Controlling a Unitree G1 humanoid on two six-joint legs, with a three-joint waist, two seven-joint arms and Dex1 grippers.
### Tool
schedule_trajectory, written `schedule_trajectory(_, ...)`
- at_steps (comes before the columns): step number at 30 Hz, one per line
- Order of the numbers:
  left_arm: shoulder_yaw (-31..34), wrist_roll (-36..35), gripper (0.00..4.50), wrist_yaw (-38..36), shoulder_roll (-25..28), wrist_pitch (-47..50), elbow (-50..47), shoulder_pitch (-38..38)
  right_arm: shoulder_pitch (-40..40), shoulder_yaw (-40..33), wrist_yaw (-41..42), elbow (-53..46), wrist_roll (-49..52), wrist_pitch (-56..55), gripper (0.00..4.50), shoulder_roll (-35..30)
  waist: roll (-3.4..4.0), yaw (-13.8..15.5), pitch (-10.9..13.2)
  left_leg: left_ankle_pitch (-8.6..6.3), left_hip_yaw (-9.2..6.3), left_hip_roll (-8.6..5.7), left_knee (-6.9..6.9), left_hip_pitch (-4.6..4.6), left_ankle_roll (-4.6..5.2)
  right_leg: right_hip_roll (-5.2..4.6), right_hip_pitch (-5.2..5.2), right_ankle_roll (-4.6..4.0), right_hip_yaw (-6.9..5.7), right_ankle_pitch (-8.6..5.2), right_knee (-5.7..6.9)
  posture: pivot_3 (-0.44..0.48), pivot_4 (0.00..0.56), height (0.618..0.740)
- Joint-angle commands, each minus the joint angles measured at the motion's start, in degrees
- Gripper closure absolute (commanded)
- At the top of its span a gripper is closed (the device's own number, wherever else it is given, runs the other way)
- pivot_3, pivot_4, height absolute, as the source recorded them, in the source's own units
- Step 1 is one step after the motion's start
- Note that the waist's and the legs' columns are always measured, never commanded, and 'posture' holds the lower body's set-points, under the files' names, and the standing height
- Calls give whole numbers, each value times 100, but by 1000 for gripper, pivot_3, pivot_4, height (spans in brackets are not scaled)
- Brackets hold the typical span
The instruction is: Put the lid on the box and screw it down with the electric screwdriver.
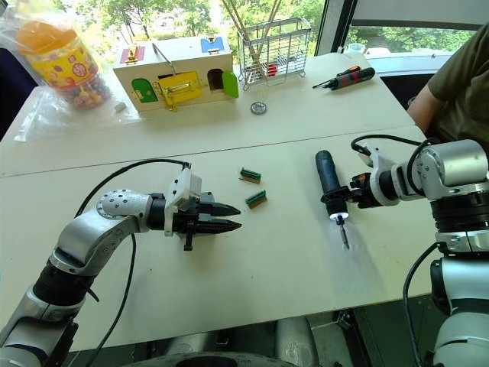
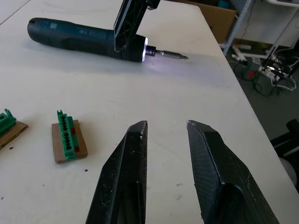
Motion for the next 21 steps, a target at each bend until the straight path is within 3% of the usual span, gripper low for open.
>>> schedule_trajectory(1, 209, 31, 3171, 34, 47, -197, 36, -70, -71, -104, 24, -91, -220, -404, 27, -41, 0, -1, 0, 0, 0, -1, 0, 0, 0, 0, 0, 0, 0, 0, 0, 0, 150, 740)
schedule_trajectory(3, 588, -214, 3171, 132, 42, -44, 145, -167, -107, -406, -25, -229, -199, -648, 27, 98, 0, -3, 0, 0, 0, -1, 0, 0, 0, 0, -2, 0, 0, 0, 1, 0, 150, 740)
schedule_trajectory(6, 1485, -429, 3171, 482, 226, 95, 555, -309, -313, -1435, -512, -373, -77, -1075, 27, 722, -1, -34, 1, 0, -1, 4, -4, -1, 0, 1, -11, 0, 1, 0, 5, 0, 150, 740)
schedule_trajectory(9, 2094, -317, 3171, 944, 375, 21, 883, -290, -146, -1811, -853, -1138, -259, -2275, 27, 1270, 0, -56, 0, 0, 0, 11, -12, 0, -2, 3, -26, 1, 3, 0, 19, 0, 150, 740)
schedule_trajectory(12, 2558, -259, 3171, 1402, 382, 11, 1302, -227, 292, -1585, -668, -2450, 34, -2696, 27, 1755, 0, -30, 0, 1, -3, 9, -23, 0, -3, 3, -35, 2, -3, 0, 23, 0, 150, 740)
schedule_trajectory(16, 2448, -171, 3171, 1059, 810, 97, 1220, 428, 1325, -438, 1, -4059, 113, -3003, 27, 1640, -5, -25, -1, 0, -10, 3, -14, -1, -4, 1, -24, 2, -10, 0, 21, 0, 150, 740)
schedule_trajectory(21, 2336, -276, 3171, 643, 1296, 367, 708, 1330, 2130, 451, 135, -4543, -177, -3423, 27, 1707, -4, -1, 0, 0, -10, -2, 2, 0, -3, -1, -10, 1, -5, 1, 18, 0, 150, 740)
